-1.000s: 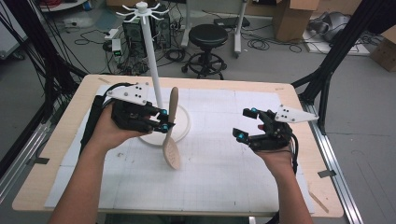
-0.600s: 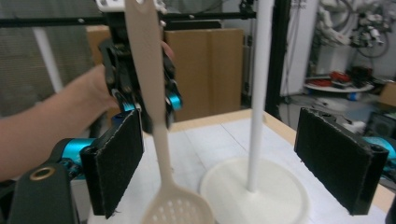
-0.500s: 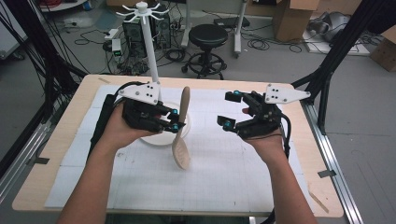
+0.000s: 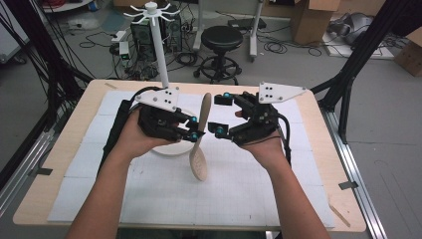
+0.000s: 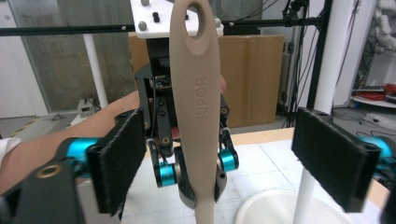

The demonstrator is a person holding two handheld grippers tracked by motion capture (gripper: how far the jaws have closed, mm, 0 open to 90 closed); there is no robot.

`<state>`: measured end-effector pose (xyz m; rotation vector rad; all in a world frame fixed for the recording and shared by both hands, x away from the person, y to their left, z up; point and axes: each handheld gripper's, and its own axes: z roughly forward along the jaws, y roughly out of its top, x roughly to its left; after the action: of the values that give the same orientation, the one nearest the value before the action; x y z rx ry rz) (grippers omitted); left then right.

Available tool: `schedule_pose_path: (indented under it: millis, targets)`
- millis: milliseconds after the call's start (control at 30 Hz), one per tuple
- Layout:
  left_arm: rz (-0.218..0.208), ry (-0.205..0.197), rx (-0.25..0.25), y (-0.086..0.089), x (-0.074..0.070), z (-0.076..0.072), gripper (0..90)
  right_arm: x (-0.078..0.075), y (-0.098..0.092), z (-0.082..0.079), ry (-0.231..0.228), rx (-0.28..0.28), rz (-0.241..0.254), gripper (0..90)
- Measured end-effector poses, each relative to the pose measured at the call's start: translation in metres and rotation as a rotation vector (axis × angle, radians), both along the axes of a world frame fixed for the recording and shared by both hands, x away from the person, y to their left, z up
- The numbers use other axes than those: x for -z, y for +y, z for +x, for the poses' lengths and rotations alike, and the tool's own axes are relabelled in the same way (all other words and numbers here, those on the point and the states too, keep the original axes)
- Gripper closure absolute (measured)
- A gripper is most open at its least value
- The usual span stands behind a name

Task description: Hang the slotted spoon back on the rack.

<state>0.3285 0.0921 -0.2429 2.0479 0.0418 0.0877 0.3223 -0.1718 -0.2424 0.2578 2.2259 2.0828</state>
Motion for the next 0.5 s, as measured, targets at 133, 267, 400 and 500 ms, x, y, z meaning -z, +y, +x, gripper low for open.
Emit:
schedule_pose_path:
  millis: [133,267,400,500]
  targets:
    - [0.003,-0.003,0.004,-0.0006,-0.0002,-0.0004,74.8,0.0016,0.0046,0.0028,0.015,-0.033,0.009,28.9]
    - [-0.009,-0.002,0.011,-0.0017,-0.0004,-0.0006,74.8,0.0028,0.0083,0.0034,0.016,-0.058,-0.005,39.3]
    - [-0.006,-0.005,0.016,-0.003,-0.0006,-0.0012,74.8,0.0032,0.009,0.0038,0.027,-0.076,0.005,47.4]
    - [-0.009,-0.001,0.015,-0.0032,-0.0006,-0.0014,74.8,0.0029,0.0078,0.0038,0.016,-0.111,0.011,65.5]
